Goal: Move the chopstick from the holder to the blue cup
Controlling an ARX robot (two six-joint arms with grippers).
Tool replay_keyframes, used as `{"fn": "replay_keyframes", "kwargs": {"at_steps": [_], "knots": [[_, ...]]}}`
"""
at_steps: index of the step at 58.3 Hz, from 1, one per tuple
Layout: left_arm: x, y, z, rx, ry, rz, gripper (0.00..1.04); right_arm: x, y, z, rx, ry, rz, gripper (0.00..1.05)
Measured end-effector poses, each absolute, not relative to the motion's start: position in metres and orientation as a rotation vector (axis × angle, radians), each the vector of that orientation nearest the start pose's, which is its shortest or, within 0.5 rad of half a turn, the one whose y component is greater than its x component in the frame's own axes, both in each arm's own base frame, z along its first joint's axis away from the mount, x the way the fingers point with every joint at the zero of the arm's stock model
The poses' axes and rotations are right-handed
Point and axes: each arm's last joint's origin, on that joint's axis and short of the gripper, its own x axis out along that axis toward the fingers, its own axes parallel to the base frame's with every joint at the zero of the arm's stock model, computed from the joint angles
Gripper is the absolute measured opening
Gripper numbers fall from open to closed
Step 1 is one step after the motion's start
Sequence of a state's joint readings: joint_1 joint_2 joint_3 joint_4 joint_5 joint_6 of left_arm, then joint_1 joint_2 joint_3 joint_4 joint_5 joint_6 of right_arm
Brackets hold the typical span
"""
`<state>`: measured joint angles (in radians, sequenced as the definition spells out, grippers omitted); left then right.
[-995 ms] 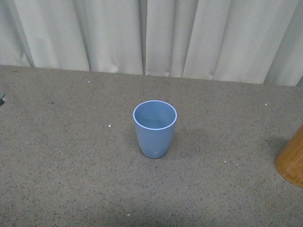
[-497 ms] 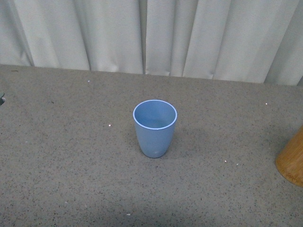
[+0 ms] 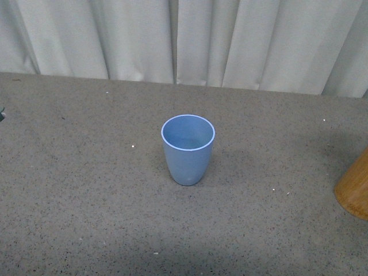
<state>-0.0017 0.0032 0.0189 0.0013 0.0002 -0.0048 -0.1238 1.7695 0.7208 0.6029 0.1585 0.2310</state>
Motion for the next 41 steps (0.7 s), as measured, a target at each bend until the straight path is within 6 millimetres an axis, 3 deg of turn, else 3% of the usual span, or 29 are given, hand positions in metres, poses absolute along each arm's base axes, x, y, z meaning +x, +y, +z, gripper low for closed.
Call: {"fn": "replay_keyframes", "kwargs": {"at_steps": [14,41], "knots": [[0.097,0.000,0.170,-0.005,-0.017,-0.002,0.98,0.335,-0.047,0.125,0.209,0.441,-0.354,0.95],[0.097,0.000,0.170,-0.005,-0.017,-0.002,0.98,0.336,-0.045,0.119,0.203,0.445,-0.364,0.25]]}}
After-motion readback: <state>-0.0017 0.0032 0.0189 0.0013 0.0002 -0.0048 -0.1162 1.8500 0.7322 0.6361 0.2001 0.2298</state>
